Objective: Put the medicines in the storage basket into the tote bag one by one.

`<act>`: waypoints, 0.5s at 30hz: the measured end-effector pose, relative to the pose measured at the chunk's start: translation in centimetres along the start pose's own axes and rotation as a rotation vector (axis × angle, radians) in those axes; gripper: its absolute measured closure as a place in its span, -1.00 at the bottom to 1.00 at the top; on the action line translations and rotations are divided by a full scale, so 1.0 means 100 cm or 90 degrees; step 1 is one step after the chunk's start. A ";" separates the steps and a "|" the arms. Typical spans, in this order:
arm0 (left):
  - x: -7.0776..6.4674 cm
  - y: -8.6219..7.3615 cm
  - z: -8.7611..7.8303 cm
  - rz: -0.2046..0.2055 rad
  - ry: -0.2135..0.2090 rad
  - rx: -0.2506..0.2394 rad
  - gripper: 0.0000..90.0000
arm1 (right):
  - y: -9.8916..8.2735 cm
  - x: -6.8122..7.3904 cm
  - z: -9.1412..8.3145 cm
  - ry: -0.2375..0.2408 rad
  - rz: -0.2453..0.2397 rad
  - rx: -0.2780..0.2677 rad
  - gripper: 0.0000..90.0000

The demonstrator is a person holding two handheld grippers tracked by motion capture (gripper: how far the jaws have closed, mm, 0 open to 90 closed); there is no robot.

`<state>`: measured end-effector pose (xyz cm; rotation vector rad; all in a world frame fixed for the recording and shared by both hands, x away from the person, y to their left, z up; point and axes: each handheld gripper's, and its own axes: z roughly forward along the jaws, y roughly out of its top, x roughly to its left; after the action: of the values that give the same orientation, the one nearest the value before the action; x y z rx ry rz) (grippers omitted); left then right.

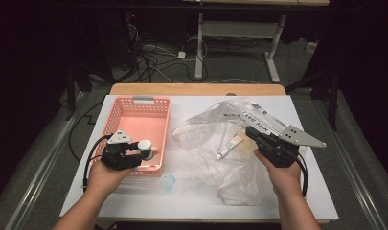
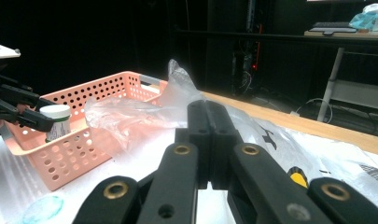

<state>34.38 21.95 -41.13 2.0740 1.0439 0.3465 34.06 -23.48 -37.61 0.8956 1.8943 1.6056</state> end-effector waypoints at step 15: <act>-0.027 0.017 -0.021 0.027 -0.039 -0.067 0.10 | 0.000 0.000 0.000 -0.001 0.004 -0.001 1.00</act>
<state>32.53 20.33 -38.22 2.0024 0.9269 0.3500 34.04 -23.46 -37.57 0.9041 1.8903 1.6091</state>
